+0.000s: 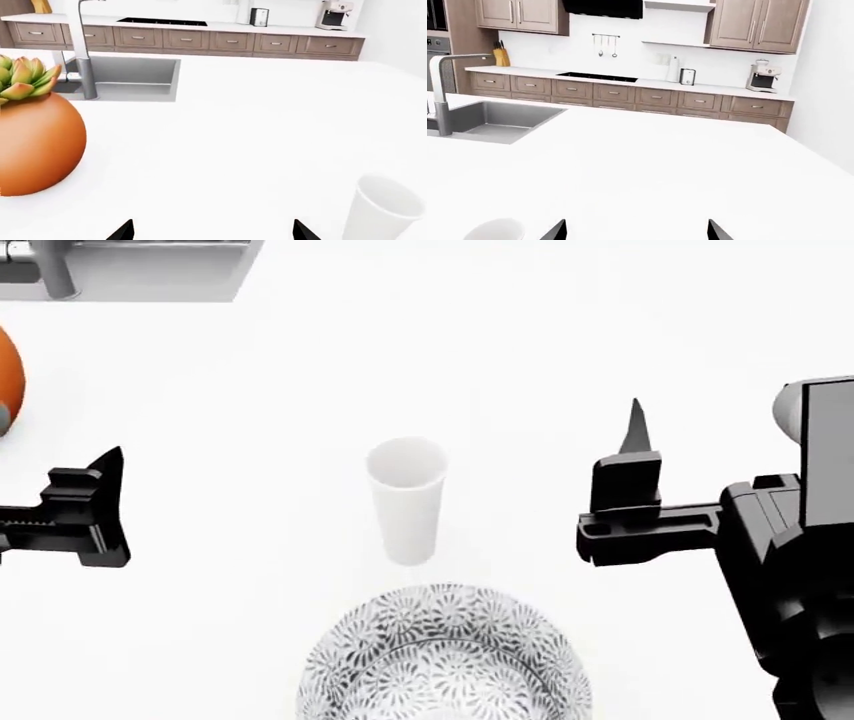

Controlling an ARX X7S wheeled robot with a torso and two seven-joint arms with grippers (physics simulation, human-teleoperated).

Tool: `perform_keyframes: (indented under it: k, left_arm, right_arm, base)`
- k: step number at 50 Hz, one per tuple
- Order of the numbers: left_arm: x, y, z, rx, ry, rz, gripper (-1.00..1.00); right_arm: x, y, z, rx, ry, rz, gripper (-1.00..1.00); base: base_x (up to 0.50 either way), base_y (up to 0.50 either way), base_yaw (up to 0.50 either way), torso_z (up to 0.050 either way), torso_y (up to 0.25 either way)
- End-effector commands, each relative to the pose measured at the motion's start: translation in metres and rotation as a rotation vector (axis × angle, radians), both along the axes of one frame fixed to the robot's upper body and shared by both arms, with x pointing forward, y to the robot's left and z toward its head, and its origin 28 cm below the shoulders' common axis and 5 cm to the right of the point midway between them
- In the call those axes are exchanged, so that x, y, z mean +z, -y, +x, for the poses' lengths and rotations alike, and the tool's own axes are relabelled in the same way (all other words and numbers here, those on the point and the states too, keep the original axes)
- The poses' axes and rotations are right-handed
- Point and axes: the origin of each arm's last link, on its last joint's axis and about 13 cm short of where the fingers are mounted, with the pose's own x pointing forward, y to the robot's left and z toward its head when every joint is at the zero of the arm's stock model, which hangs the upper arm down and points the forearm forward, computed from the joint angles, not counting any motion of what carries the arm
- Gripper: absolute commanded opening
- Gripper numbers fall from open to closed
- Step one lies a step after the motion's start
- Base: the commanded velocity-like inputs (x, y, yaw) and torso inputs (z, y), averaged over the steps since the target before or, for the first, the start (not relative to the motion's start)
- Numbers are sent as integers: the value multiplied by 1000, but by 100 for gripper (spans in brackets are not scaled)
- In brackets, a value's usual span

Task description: Place the cup inside the bowl on the dining table and move the bowl to any counter.

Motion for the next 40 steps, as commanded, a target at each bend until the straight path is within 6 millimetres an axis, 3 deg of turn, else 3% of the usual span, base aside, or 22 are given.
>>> perform_keyframes:
  k: [1,9,27,40]
  left_arm:
    - [-3,-1,0,6,-5,6,100]
    - [-3,-1,0,3,-4,8,100]
    - [-5,0,-2,2,0,19,100]
    - [-5,-1,-1,14,13,41,100]
  right_arm:
    - [-2,-2,3,13,-11,-3,100]
    - [-1,-5,10,67,-42,55,100]
    - [1,-34,59,406,-289,-7,100]
    - [-7,-44,89,457,-368,-53,100]
  base:
    - [277,0,0,0,0]
    - [78,0,0,0,0]
    - [0,0,0,0,1]
    - [0,0,0,0,0]
